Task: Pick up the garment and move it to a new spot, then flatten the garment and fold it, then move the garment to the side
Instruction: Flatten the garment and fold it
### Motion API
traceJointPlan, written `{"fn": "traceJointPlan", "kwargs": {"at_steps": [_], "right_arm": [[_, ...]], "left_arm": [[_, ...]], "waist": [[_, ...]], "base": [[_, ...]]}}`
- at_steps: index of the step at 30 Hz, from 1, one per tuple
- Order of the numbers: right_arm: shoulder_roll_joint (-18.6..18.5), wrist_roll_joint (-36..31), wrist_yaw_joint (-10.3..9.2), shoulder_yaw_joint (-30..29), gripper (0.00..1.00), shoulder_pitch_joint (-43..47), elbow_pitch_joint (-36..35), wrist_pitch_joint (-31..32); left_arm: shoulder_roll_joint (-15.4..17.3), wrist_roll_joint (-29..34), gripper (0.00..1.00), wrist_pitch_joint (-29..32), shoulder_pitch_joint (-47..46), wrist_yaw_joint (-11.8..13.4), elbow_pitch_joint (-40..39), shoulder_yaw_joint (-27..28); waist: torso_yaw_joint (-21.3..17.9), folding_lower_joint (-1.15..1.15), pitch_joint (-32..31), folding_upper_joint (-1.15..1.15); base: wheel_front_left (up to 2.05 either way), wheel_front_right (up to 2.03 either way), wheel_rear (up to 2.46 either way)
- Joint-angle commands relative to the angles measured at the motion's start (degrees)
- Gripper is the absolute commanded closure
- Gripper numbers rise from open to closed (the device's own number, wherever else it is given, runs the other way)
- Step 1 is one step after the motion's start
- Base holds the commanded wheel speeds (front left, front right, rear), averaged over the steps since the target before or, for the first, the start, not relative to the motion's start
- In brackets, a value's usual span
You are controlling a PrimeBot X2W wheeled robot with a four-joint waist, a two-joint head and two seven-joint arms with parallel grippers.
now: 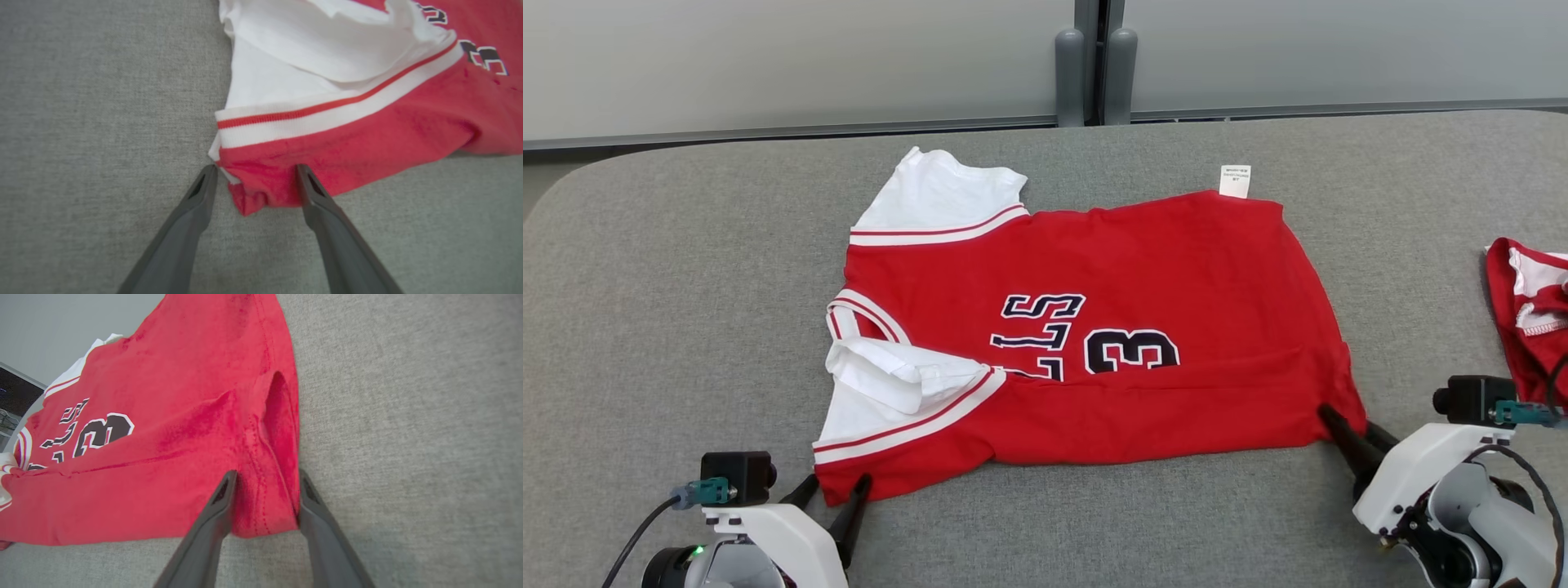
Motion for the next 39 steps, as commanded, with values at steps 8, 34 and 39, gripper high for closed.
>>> {"fn": "traceJointPlan", "kwargs": {"at_steps": [8, 34, 39], "right_arm": [[-0.5, 1.8, 0.02, 1.0, 1.00, -0.4, -0.6, -0.1], [-13.3, 5.9, 0.01, -3.5, 1.00, 17.6, -14.2, 9.3], [-12.8, 4.7, 0.01, -6.2, 0.00, 19.9, -15.5, 10.6]], "left_arm": [[0.8, 0.1, 1.00, 0.2, -1.1, -1.3, 0.3, 0.0], [16.1, -2.9, 1.00, 10.3, 11.7, 6.9, -23.1, -3.3], [16.5, -3.7, 0.00, 11.1, 12.3, 7.2, -23.8, -3.6]], "waist": [[0.3, 0.00, -1.0, 0.00], [0.0, 0.00, -6.7, 0.00], [-0.2, 0.00, -6.8, 0.00]], "base": [[0.00, 0.00, 0.00], [0.00, 0.00, 0.00], [0.00, 0.00, 0.00]]}}
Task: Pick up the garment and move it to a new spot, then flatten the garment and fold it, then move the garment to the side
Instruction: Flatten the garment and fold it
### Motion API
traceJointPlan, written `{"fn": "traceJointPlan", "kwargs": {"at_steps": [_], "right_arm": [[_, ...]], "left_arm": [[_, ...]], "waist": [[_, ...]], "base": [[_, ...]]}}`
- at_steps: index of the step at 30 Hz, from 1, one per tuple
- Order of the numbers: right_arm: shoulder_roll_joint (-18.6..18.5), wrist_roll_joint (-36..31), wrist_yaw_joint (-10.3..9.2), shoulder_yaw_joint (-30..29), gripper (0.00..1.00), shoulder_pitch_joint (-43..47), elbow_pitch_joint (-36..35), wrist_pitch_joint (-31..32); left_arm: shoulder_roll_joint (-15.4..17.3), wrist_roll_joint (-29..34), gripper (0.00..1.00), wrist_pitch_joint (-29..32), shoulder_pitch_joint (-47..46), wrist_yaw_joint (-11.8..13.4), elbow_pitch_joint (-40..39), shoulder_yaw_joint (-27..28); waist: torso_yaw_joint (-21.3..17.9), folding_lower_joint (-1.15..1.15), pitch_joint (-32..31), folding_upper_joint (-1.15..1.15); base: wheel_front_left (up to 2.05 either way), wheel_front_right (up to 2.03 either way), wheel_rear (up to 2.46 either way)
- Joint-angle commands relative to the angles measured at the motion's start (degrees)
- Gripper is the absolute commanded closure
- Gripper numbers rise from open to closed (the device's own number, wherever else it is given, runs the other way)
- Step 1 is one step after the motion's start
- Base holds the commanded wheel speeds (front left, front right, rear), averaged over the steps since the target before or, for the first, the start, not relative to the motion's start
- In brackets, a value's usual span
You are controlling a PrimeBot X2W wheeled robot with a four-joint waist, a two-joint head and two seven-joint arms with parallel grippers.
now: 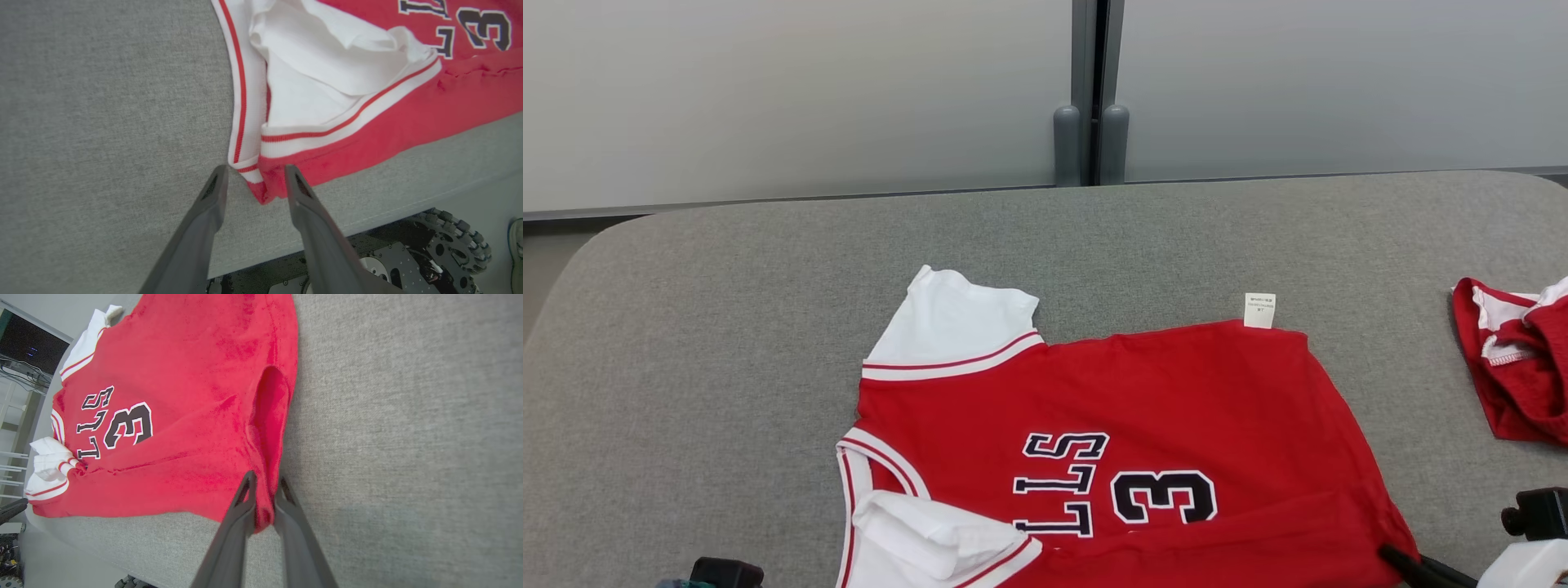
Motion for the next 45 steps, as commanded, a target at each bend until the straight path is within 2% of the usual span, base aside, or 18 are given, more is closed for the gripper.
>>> {"fn": "traceJointPlan", "kwargs": {"at_steps": [1, 11, 15, 18, 22, 30, 35, 40, 45], "right_arm": [[-0.1, -0.4, 0.00, -0.4, 0.00, 0.5, -0.1, 0.2], [2.7, -5.8, 0.05, -9.2, 0.00, 2.6, -4.0, 3.1], [3.6, -8.6, 0.05, -13.6, 0.00, 1.9, -6.5, 3.8], [5.3, -11.3, 0.05, -17.4, 0.00, -0.7, -7.5, 3.5], [8.0, -14.6, 0.05, -20.8, 0.00, -6.0, -5.9, 5.5], [12.7, -18.3, 0.05, -23.0, 0.00, -21.2, 1.4, 10.9], [14.2, -19.6, 0.05, -20.1, 0.00, -29.2, 6.1, 15.7], [14.3, -19.0, 0.05, -15.9, 0.00, -34.4, 7.5, 20.2], [13.8, -18.3, 0.05, -13.1, 0.00, -36.6, 7.5, 23.2]], "left_arm": [[0.4, 0.2, 0.00, 0.0, 0.1, 0.2, 0.2, 0.1], [2.0, 4.0, 0.00, -2.5, -3.6, 2.0, -0.8, 2.1], [2.4, 6.0, 0.00, -3.7, -6.5, 1.5, -1.0, 3.3], [2.5, 7.9, 0.00, -3.6, -10.3, 0.1, -0.4, 3.9], [2.0, 10.0, 0.00, -0.7, -17.5, -3.2, 1.5, 4.0], [-1.4, 10.9, 0.00, 8.2, -33.6, -12.2, 9.2, 3.9], [-5.3, 10.3, 0.00, 13.7, -43.2, -17.6, 16.2, 3.5], [-10.0, 9.4, 0.00, 18.1, -51.0, -22.0, 23.9, 2.8], [-12.6, 8.9, 0.00, 21.1, -55.7, -24.2, 30.1, 2.1]], "waist": [[-0.1, 0.00, 0.0, 0.00], [-0.2, 0.00, -0.4, 0.00], [-0.2, 0.00, 0.5, 0.00], [-0.2, 0.00, 2.2, 0.00], [-0.2, 0.00, 5.3, 0.00], [-0.9, 0.00, 12.2, 0.00], [-1.0, 0.00, 16.5, 0.00], [-1.4, 0.00, 20.0, 0.00], [-2.5, 0.00, 22.2, 0.00]], "base": [[0.00, 0.00, 0.00], [0.00, 0.00, 0.00], [0.00, 0.00, 0.00], [0.00, 0.00, 0.00], [0.00, 0.00, 0.00], [0.00, 0.00, 0.00], [0.00, 0.00, 0.00], [0.00, 0.00, 0.00], [0.00, 0.00, 0.00]]}}
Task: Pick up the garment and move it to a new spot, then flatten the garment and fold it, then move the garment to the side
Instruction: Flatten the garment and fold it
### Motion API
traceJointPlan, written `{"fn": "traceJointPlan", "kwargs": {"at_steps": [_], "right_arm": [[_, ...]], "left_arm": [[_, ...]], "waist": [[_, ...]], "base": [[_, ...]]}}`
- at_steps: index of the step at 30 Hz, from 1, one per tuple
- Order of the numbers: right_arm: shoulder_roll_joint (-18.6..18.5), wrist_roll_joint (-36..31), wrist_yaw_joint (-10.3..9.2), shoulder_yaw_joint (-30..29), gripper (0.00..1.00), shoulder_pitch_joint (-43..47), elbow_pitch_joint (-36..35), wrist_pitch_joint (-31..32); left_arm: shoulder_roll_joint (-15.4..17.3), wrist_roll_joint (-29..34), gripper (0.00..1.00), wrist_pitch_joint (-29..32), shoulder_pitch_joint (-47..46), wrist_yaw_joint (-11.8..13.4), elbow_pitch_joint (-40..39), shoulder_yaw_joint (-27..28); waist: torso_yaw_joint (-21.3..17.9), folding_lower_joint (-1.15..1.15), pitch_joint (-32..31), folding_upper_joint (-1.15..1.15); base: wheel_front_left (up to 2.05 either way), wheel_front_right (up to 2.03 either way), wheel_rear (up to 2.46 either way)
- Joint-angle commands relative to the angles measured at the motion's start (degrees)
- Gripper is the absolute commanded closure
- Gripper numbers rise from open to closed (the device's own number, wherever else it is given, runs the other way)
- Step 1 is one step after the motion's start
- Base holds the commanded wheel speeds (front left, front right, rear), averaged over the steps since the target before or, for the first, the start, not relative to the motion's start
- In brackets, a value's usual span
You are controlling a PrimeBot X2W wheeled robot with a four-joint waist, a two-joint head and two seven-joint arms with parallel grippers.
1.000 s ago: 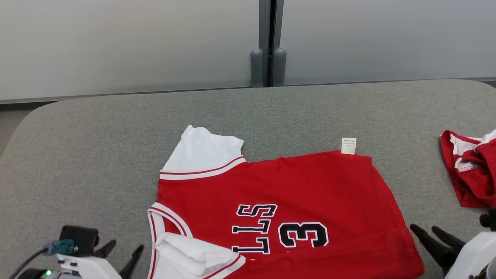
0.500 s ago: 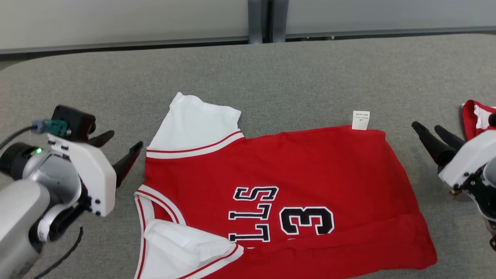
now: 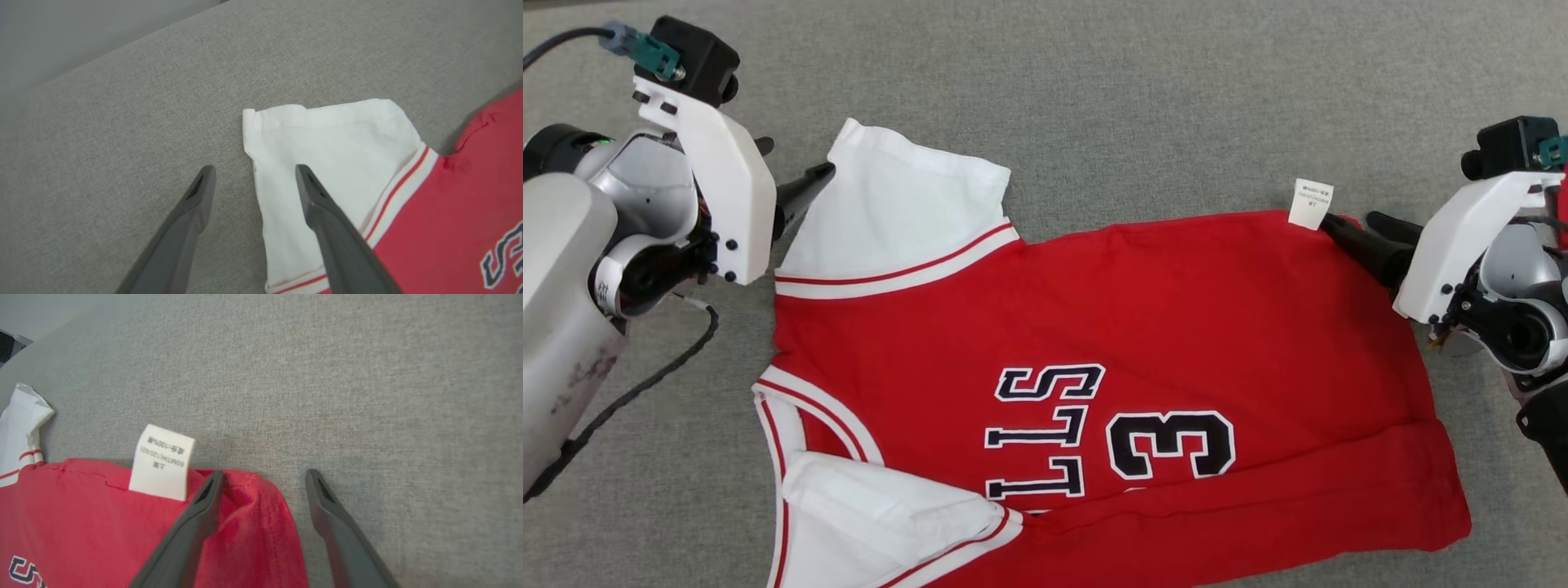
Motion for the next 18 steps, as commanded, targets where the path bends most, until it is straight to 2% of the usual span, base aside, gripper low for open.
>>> {"fn": "traceJointPlan", "kwargs": {"at_steps": [1, 8, 13, 17, 18], "right_arm": [[-0.4, 0.2, 0.12, 0.6, 0.00, -0.7, -0.1, 0.8], [0.0, 0.5, 0.11, 5.3, 0.00, -2.2, -2.0, 2.6], [0.3, 1.0, 0.11, 7.9, 0.00, -2.7, -3.1, 2.4], [0.2, 1.5, 0.11, 9.2, 0.27, -2.8, -3.5, 2.0], [0.2, 1.7, 0.11, 9.5, 0.49, -2.8, -3.6, 1.8]], "left_arm": [[-0.3, -0.5, 0.00, 0.4, -1.4, -0.5, 1.1, 0.0], [-2.3, -2.2, 0.00, 2.6, -6.0, -2.2, 10.4, 0.0], [-3.4, -4.4, 0.00, 3.4, -7.3, -2.9, 14.1, -0.1], [-3.9, -4.6, 0.00, 2.7, -8.4, -3.2, 15.2, -1.0], [-4.0, -4.7, 0.00, 2.6, -8.6, -3.2, 15.5, -1.2]], "waist": [[-1.0, 0.00, 1.4, 0.00], [-3.6, 0.00, 5.0, 0.00], [-4.5, 0.00, 6.2, 0.00], [-4.8, 0.00, 6.5, 0.00], [-4.9, 0.00, 6.5, 0.00]], "base": [[0.00, 0.00, 0.00], [0.00, 0.00, 0.00], [0.00, 0.00, 0.00], [0.00, 0.00, 0.00], [0.00, 0.00, 0.00]]}}
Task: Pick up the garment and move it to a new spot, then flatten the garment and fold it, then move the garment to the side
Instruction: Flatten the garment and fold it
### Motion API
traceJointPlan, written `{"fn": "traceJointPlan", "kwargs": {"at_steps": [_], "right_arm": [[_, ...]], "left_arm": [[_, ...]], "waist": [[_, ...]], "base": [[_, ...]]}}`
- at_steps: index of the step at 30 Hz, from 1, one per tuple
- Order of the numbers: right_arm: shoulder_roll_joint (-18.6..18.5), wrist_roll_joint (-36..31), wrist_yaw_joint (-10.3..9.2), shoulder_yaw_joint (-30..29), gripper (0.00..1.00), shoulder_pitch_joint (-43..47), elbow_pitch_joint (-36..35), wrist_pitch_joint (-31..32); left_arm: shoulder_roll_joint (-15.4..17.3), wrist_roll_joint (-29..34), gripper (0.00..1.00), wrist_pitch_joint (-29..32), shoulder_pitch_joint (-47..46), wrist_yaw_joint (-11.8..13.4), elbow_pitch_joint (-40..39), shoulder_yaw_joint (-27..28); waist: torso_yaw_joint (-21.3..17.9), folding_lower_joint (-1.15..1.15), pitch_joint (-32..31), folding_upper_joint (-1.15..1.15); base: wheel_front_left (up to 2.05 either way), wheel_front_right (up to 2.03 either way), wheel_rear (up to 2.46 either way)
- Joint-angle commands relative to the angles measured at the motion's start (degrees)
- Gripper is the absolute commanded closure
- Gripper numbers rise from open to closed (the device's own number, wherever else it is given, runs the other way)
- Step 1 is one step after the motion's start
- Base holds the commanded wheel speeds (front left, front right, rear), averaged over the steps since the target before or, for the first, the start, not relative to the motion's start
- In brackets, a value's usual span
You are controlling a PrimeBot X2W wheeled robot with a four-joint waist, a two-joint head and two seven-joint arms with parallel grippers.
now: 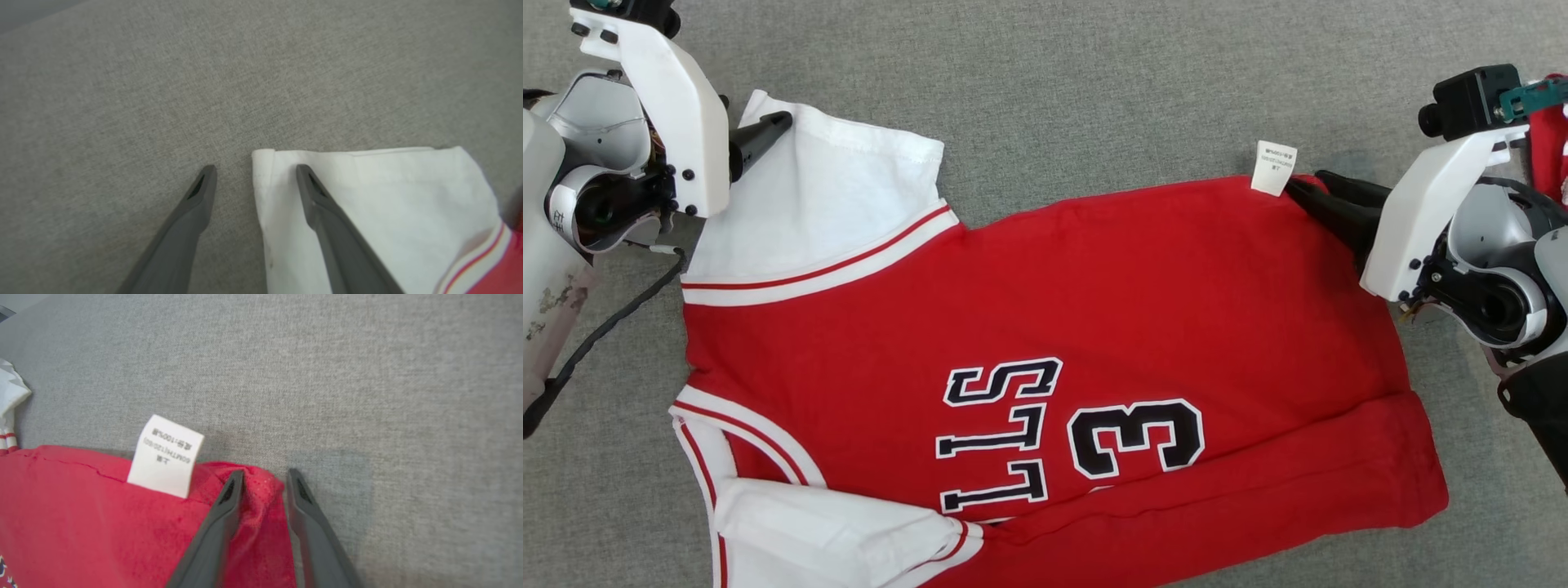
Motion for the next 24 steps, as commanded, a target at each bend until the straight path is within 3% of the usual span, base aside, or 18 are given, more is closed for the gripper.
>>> {"fn": "traceJointPlan", "kwargs": {"at_steps": [1, 2, 3, 4, 5, 16, 24], "right_arm": [[1.0, 0.5, 0.10, 2.2, 0.57, 2.0, 1.1, 0.8], [1.0, 0.6, 0.10, 2.5, 0.90, 1.8, 1.0, 0.6], [1.1, 0.8, 0.10, 2.7, 1.00, 1.6, 0.9, 0.3], [1.0, 1.0, 0.10, 2.9, 1.00, 1.3, 0.7, -0.1], [1.0, 1.0, 0.10, 3.1, 1.00, 1.1, 0.5, -0.5], [0.5, 2.3, 0.10, 1.2, 1.00, 2.3, 4.3, -10.0], [1.2, 3.6, 0.10, -1.3, 1.00, 6.1, 9.3, -16.5]], "left_arm": [[-0.2, -0.3, 0.00, 0.3, -0.3, -0.2, 0.6, -0.6], [-0.2, -0.3, 0.05, 0.5, -0.5, -0.2, 0.8, -1.0], [-0.2, -0.2, 0.51, 0.8, -0.6, -0.2, 0.9, -1.6], [-0.1, -0.2, 0.87, 0.8, -0.7, -0.2, 0.8, -2.0], [0.0, -0.4, 1.00, 0.3, -0.8, -0.2, 0.6, -2.2], [1.3, -2.9, 1.00, -4.0, 0.8, -0.2, -1.2, -5.2], [4.0, -6.1, 1.00, -6.7, 4.9, -0.2, -4.9, -7.3]], "waist": [[-0.1, 0.00, 0.1, 0.00], [-0.2, 0.00, 0.2, 0.00], [-0.3, 0.00, 0.2, 0.00], [-0.3, 0.00, 0.2, 0.00], [-0.4, 0.00, 0.2, 0.00], [1.3, 0.00, -6.4, 0.00], [2.8, 0.00, -13.8, 0.00]], "base": [[0.00, 0.00, 0.00], [0.00, 0.00, 0.00], [0.00, 0.00, 0.00], [0.00, 0.00, 0.00], [0.00, 0.00, 0.00], [0.00, 0.00, 0.00], [0.00, 0.00, 0.00]]}}
